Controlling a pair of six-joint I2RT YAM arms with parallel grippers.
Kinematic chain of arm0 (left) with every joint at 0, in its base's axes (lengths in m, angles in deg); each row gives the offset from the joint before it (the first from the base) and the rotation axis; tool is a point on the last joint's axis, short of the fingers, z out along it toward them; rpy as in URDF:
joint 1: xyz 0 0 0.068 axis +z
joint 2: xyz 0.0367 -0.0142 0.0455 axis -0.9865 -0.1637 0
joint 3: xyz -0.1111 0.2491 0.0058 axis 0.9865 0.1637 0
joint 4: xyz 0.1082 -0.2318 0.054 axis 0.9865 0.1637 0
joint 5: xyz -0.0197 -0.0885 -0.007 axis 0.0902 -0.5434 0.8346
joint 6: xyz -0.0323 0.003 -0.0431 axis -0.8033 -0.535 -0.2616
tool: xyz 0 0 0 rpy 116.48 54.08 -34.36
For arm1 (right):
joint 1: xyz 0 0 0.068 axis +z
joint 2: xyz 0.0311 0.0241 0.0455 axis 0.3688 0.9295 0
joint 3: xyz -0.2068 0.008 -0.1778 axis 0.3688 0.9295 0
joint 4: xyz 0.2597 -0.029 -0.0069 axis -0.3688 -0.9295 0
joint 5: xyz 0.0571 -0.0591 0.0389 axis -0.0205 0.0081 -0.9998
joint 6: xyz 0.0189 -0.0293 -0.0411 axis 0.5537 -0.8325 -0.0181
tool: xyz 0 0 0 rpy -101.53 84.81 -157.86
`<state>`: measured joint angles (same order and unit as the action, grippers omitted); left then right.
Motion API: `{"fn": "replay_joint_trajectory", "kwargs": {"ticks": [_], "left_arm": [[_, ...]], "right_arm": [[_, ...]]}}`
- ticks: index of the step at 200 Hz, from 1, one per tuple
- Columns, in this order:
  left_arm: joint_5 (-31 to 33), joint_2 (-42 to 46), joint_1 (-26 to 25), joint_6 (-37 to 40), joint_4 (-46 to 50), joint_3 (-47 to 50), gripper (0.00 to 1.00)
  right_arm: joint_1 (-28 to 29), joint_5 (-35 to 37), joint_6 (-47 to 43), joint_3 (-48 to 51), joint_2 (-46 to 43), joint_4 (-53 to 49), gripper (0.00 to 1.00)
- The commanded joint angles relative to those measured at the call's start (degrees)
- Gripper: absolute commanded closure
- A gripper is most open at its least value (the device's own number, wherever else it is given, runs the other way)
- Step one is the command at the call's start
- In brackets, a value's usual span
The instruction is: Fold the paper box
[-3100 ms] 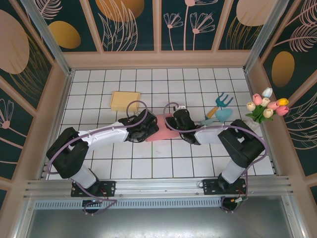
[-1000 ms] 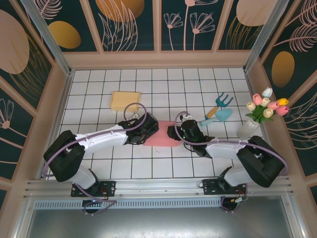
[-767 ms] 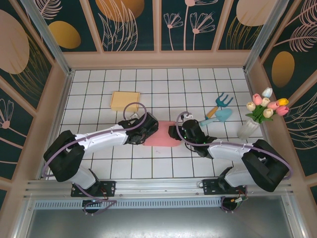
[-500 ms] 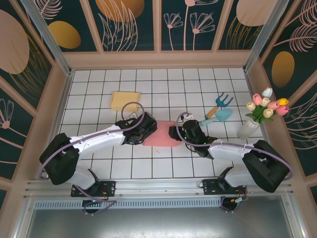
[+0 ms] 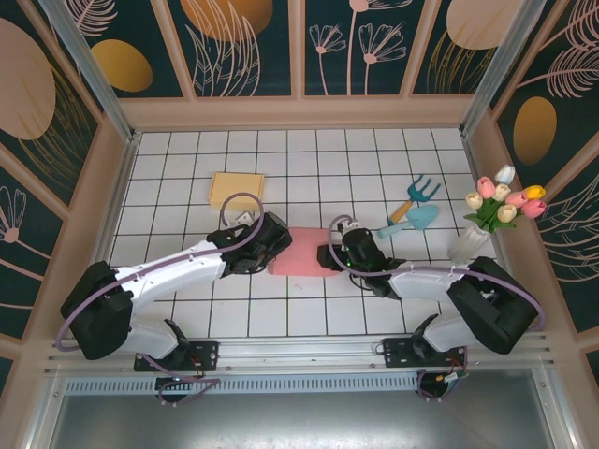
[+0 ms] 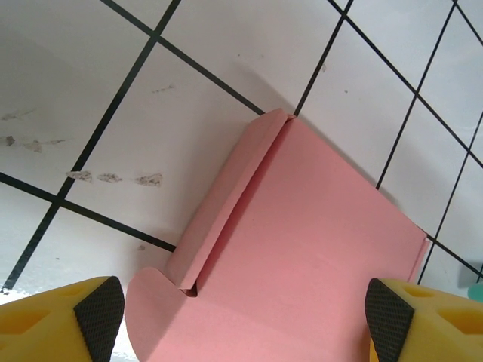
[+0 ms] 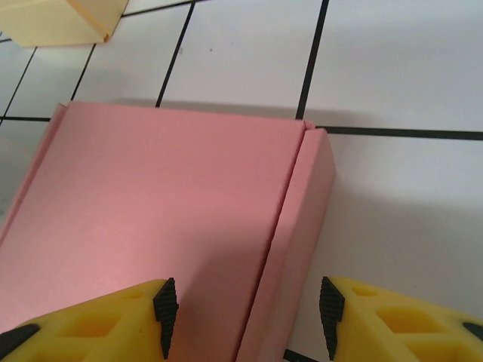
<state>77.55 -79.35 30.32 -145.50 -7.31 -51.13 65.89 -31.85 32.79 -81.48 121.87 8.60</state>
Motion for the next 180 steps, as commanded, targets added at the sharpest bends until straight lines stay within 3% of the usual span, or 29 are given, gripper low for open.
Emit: {"fn": "replay_joint_trajectory", "kwargs": {"ticks": [1,90,180], "left_arm": [[0.7,0.0,-0.4,-0.8,0.7,0.7,0.15],[-0.3,-4.9,-0.3,-0.1,-0.6,-0.5,0.15],[1.3,-6.0,-0.4,1.0,3.1,-3.0,0.15]], "right_arm": [[0.6,-1.6,0.0,0.0,1.6,3.6,0.44],[3.6,-6.0,4.1,2.3,3.8,11.0,0.44],[6.5,4.9,1.6,3.9,-5.8,2.9,0.44]]}}
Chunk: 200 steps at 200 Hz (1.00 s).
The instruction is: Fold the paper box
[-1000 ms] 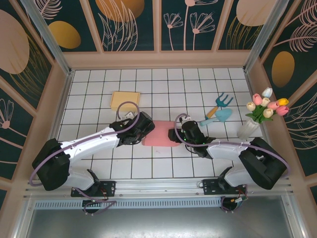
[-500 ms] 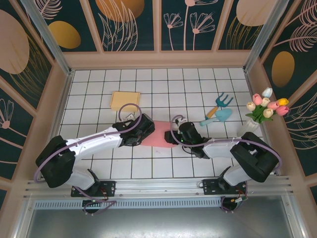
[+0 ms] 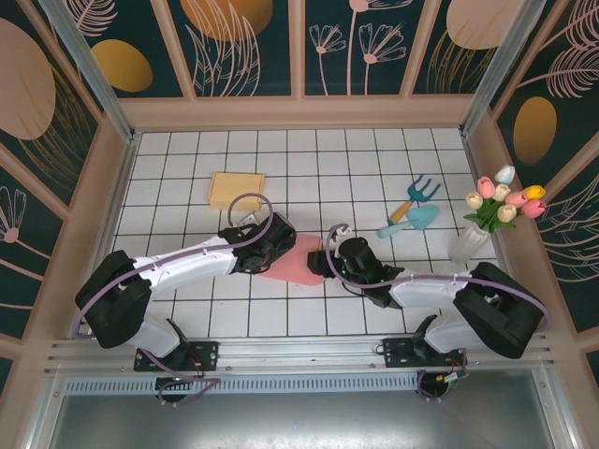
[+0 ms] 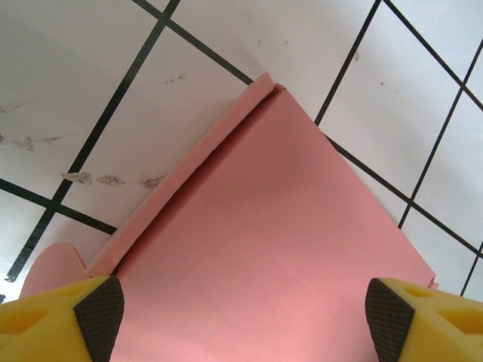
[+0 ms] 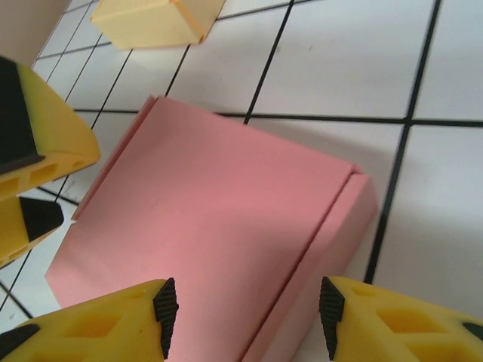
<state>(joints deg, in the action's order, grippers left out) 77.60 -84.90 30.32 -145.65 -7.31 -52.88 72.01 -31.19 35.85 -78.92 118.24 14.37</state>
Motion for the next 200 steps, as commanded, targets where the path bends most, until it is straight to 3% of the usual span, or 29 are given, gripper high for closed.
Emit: {"fn": "replay_joint_trajectory", "kwargs": {"ticks": [1,76,126,200], "left_arm": [[1.3,-0.5,-0.4,1.2,3.1,-1.2,0.15],[10.5,1.2,0.3,6.1,8.4,-2.6,0.12],[2.0,0.7,5.0,13.6,-2.1,3.1,0.12],[2.5,-1.8,6.5,17.0,-4.8,5.2,0.12]], "right_arm": [[0.3,4.2,-1.4,1.4,-2.2,-2.9,0.44],[0.4,3.1,-1.2,1.2,-1.8,-0.8,0.42],[0.1,3.4,-1.7,-1.0,-0.8,-1.3,0.42],[0.1,1.3,-0.9,-3.1,8.0,2.5,0.41]]}}
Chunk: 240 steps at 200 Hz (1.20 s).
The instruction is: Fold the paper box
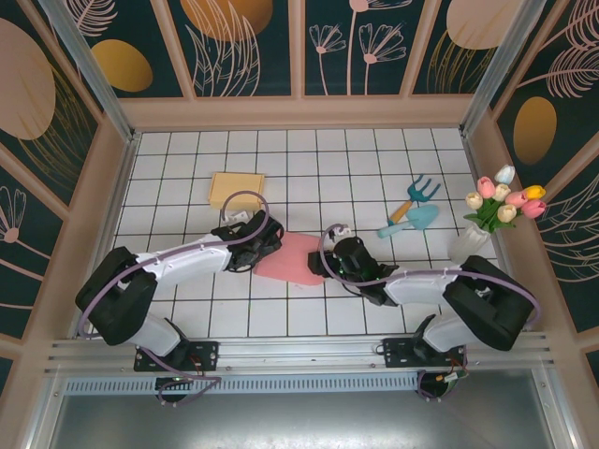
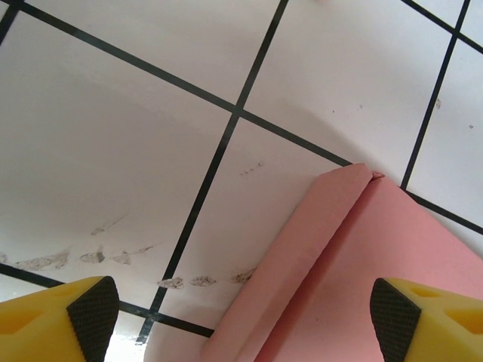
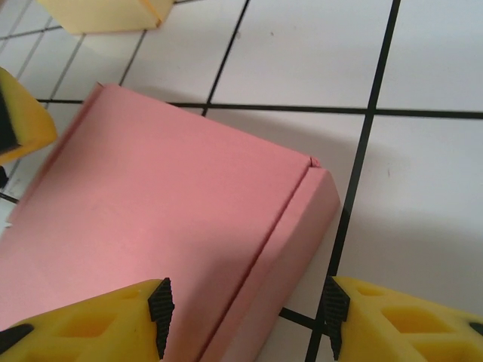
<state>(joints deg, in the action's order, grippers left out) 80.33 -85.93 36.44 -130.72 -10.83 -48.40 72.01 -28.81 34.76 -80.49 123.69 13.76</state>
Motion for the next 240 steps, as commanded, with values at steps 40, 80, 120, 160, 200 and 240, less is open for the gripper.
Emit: {"fn": "replay_joint_trajectory", "kwargs": {"ticks": [40,80,120,160,200,240], "left_arm": [[3.4,1.1,0.4,2.5,0.8,1.3,0.11],[1.6,3.5,0.5,4.6,-1.0,2.7,0.10],[2.4,1.8,0.6,3.8,0.9,2.2,0.10],[2.0,-2.1,0.8,3.0,2.5,0.4,0.10],[-7.4,-1.9,0.8,-0.9,0.3,1.3,0.11],[-11.9,0.0,0.4,-3.7,0.5,1.5,0.09]], "right_arm": [[0.3,-2.5,0.7,-2.8,7.1,4.6,0.41],[0.3,-3.1,1.1,-2.9,8.4,5.3,0.41],[0.3,-2.8,0.7,-2.7,8.1,5.0,0.41],[0.3,-2.7,0.5,-2.7,8.1,4.6,0.41],[0.3,-2.5,0.3,-2.6,8.3,4.4,0.41],[0.3,-2.7,0.5,-2.5,8.8,4.9,0.41]]}}
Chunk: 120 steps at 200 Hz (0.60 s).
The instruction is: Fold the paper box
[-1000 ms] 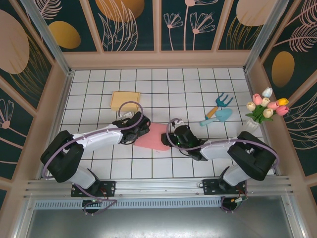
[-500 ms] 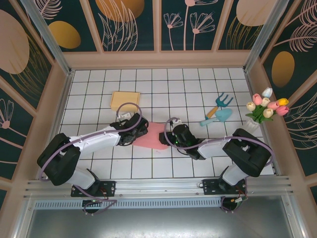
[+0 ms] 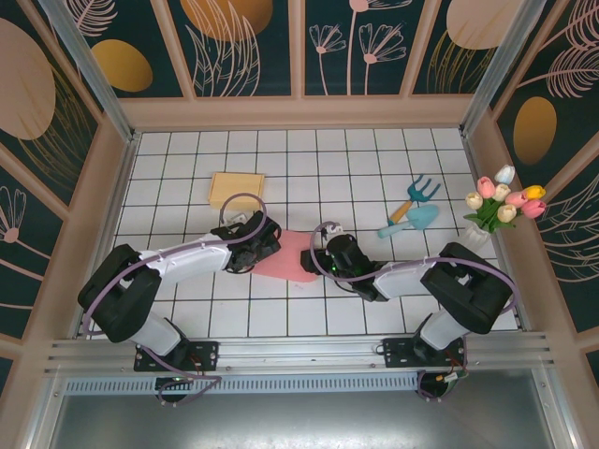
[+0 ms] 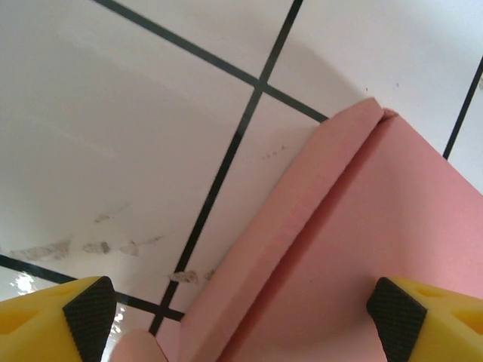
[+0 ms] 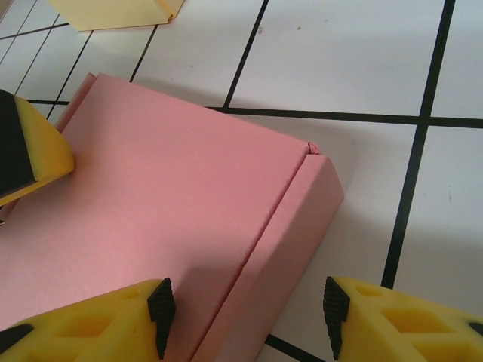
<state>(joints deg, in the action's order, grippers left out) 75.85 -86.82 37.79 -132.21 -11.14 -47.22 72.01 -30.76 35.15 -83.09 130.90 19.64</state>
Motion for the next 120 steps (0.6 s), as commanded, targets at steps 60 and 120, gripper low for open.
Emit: {"fn": "replay_joint_trajectory", "kwargs": {"ticks": [60,120], "left_arm": [[-7.5,1.5,-2.6,-2.2,1.1,-0.3,0.07],[-11.0,0.4,-2.7,-4.6,1.0,-1.2,0.08]], "right_arm": [[0.3,-1.9,0.7,0.0,2.6,0.1,0.41],[0.5,-2.0,0.9,0.1,2.8,0.2,0.41]]}}
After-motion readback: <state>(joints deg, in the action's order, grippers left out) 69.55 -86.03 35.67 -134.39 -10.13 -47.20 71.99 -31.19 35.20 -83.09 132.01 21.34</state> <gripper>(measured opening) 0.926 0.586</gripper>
